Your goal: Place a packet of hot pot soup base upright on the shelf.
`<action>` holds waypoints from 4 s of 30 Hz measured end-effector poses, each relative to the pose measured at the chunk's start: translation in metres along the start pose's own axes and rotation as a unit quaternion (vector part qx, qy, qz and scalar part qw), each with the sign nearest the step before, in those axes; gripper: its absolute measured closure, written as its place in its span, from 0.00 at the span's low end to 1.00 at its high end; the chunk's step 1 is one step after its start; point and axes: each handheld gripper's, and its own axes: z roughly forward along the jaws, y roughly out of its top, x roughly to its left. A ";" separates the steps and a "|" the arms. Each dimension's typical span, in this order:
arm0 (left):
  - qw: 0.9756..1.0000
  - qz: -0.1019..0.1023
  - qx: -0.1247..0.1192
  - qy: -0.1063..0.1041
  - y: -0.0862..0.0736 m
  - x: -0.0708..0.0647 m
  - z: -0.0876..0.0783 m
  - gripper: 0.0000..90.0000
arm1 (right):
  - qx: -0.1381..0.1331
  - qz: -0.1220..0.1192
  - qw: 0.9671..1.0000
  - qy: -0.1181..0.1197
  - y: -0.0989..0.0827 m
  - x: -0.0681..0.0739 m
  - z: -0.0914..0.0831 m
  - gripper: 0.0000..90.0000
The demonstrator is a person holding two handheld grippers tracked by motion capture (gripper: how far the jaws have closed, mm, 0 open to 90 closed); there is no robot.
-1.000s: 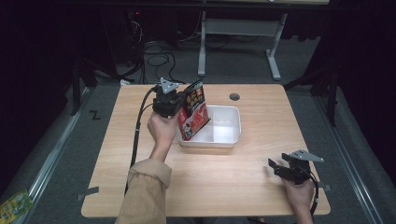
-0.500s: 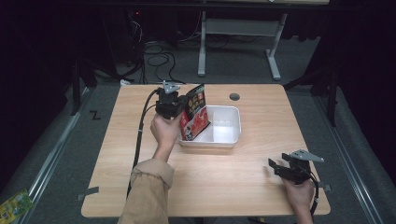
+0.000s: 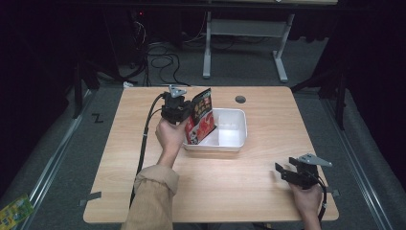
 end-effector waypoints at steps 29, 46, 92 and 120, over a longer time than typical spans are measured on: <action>1.000 0.022 -0.005 0.016 0.003 0.006 -0.021 0.53 | 0.000 0.006 1.000 -0.001 0.000 0.000 -0.001 0.37; 0.999 0.014 -0.050 -0.006 -0.003 0.011 -0.055 0.52 | 0.003 -0.003 1.000 -0.002 0.000 0.001 0.000 0.37; 0.997 0.012 -0.061 -0.053 -0.032 0.016 -0.119 0.47 | 0.003 0.002 1.000 -0.002 0.000 0.001 0.000 0.37; 0.996 0.006 -0.072 -0.056 -0.060 0.017 -0.141 0.46 | 0.003 0.001 1.000 -0.002 0.000 0.001 0.000 0.37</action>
